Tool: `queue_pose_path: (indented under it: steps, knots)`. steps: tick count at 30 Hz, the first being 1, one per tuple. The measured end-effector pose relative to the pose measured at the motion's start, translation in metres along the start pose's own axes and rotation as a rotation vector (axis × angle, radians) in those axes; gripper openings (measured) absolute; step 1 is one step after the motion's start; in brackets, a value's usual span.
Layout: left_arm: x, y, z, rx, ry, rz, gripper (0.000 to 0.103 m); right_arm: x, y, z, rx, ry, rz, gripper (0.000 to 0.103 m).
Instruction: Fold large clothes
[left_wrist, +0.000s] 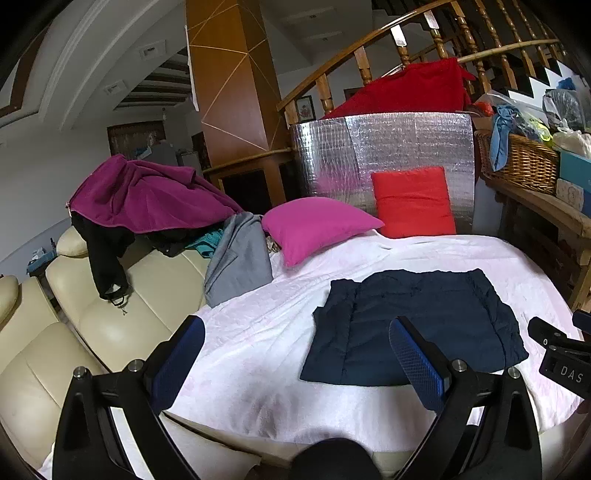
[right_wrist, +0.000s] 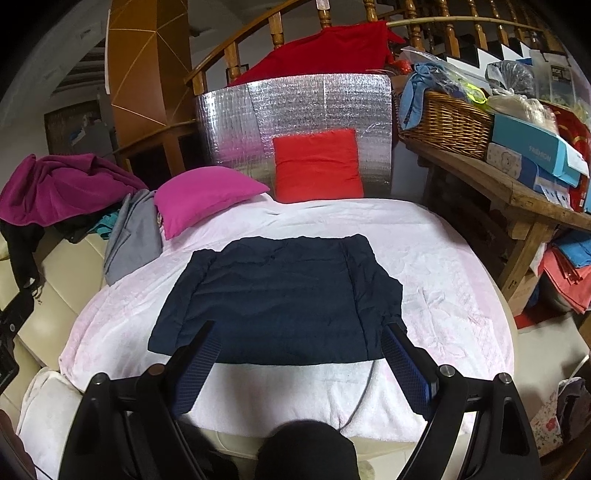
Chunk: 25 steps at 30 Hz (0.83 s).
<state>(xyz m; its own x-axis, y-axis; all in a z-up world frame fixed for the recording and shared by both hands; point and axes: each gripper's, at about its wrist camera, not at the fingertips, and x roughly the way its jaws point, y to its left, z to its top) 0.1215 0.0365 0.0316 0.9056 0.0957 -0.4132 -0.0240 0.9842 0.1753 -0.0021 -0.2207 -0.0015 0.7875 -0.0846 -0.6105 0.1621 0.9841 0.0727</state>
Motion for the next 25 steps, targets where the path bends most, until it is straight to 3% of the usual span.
queue_pose_path:
  steps: [19, 23, 25]
  knots:
    - [0.047, -0.003, 0.013, -0.014, 0.027, -0.058, 0.1, 0.037, 0.009, 0.012, -0.017, 0.046, -0.056, 0.09]
    - [0.069, -0.002, 0.016, -0.027, 0.03, -0.076, 0.1, 0.052, 0.005, 0.019, -0.008, 0.047, -0.047, 0.09]
    - [0.102, 0.004, 0.018, -0.045, 0.092, -0.1, 0.1, 0.065, -0.008, 0.026, 0.02, 0.051, -0.035, 0.09]
